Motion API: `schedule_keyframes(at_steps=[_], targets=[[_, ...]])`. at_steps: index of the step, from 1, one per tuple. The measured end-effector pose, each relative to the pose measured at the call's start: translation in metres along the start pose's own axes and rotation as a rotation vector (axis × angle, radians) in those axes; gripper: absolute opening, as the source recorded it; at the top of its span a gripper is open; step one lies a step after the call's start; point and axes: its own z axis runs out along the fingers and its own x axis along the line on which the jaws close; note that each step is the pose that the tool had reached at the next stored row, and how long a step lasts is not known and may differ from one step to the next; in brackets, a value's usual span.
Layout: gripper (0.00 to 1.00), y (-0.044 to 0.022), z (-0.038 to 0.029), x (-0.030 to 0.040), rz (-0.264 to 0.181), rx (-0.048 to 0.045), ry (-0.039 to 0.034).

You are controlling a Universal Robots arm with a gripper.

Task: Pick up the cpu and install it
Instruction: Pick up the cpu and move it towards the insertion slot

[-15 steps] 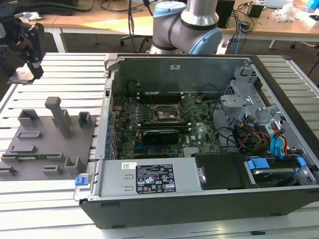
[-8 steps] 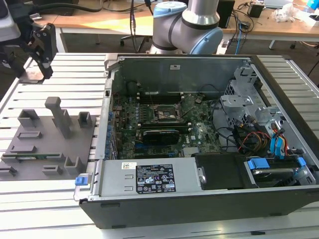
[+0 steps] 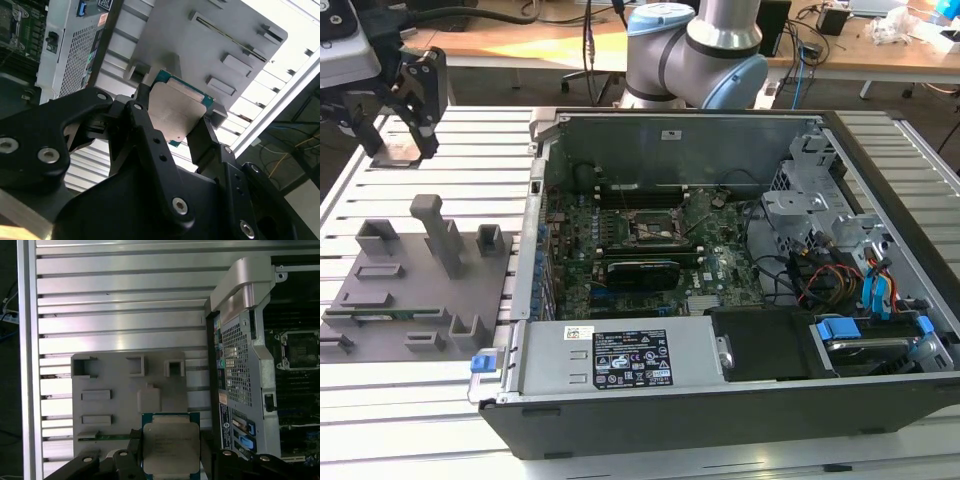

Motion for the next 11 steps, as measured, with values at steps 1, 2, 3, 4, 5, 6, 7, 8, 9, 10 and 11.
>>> schedule_keyframes(at_steps=[1, 2, 3, 4, 5, 6, 7, 8, 9, 10, 11], targets=[[0.55, 0.0001, 0.0001, -0.0021, 0.0, 0.0, -0.0001], [0.55, 0.0002, 0.0001, -0.0039, 0.0, 0.0, 0.0], [0.55, 0.0003, 0.0001, -0.0056, 0.0, 0.0, 0.0], [0.55, 0.0004, 0.0002, -0.0074, 0.0, 0.0001, 0.0], [0.55, 0.0005, 0.0002, -0.0091, 0.0, 0.0, 0.0], [0.55, 0.0005, 0.0003, -0.0108, 0.0, 0.0001, 0.0001], [0.55, 0.0007, 0.0003, -0.0128, 0.0, 0.0001, 0.0], [0.55, 0.0008, 0.0004, -0.0146, 0.0, 0.0, 0.0], [0.55, 0.0009, 0.0005, -0.0171, 0.0, -0.0001, -0.0001], [0.55, 0.001, 0.0005, -0.0186, 0.0, 0.0, 0.0], [0.55, 0.0012, 0.0007, -0.0228, 0.0, 0.0, -0.0001]])
